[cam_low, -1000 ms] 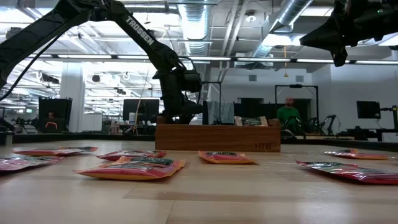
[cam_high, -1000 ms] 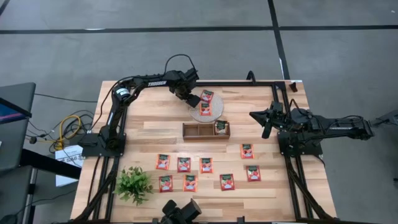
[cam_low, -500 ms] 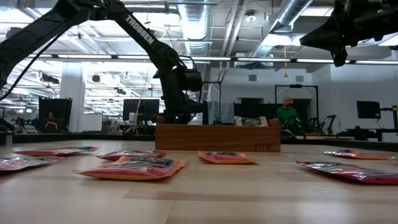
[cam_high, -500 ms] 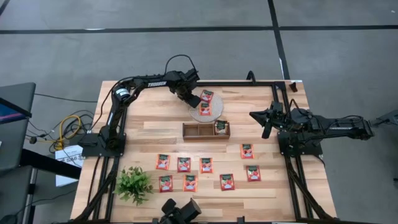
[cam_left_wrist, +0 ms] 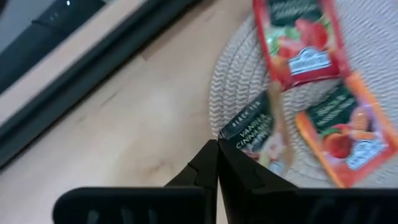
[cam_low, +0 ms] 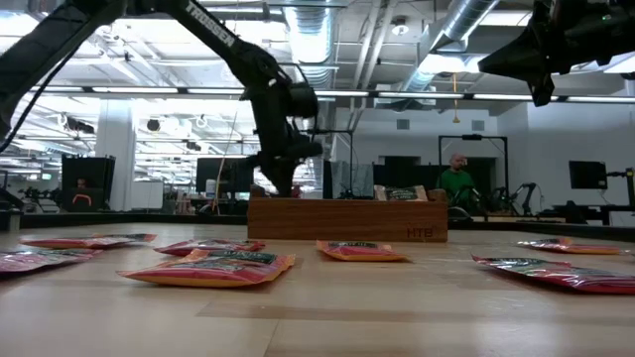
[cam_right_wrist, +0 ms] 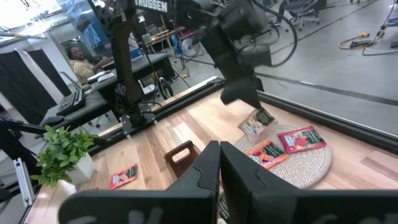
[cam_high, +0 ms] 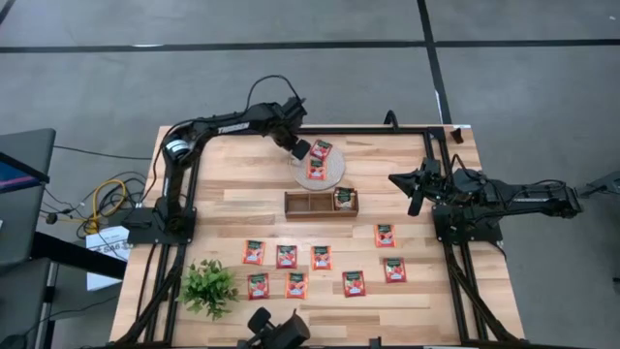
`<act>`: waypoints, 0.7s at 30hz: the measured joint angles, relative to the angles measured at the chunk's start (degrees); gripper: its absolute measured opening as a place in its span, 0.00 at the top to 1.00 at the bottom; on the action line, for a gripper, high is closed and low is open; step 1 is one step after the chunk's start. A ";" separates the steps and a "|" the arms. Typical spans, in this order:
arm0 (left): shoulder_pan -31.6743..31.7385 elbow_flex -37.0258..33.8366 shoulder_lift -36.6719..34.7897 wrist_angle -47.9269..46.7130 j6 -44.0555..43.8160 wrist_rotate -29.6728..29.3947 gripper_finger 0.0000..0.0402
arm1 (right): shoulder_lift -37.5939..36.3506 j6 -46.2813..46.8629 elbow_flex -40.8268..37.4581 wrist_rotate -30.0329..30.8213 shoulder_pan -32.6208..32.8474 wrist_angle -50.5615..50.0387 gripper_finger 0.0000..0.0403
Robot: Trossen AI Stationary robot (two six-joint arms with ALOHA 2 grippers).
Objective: Pick & Place Tea
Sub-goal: Put the brown tea bag into the right section of the wooden organizer
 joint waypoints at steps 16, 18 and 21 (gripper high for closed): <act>-3.71 0.07 -18.82 8.25 -0.50 7.28 1.00 | 0.31 0.97 -0.02 0.09 -0.01 5.05 0.99; -4.97 0.11 -20.77 11.77 -0.50 9.83 1.00 | 0.85 0.95 -0.02 0.11 -0.07 6.32 0.98; -7.11 0.15 -22.73 17.15 -0.50 13.88 1.00 | 1.86 0.70 -0.02 0.13 -0.07 8.28 0.95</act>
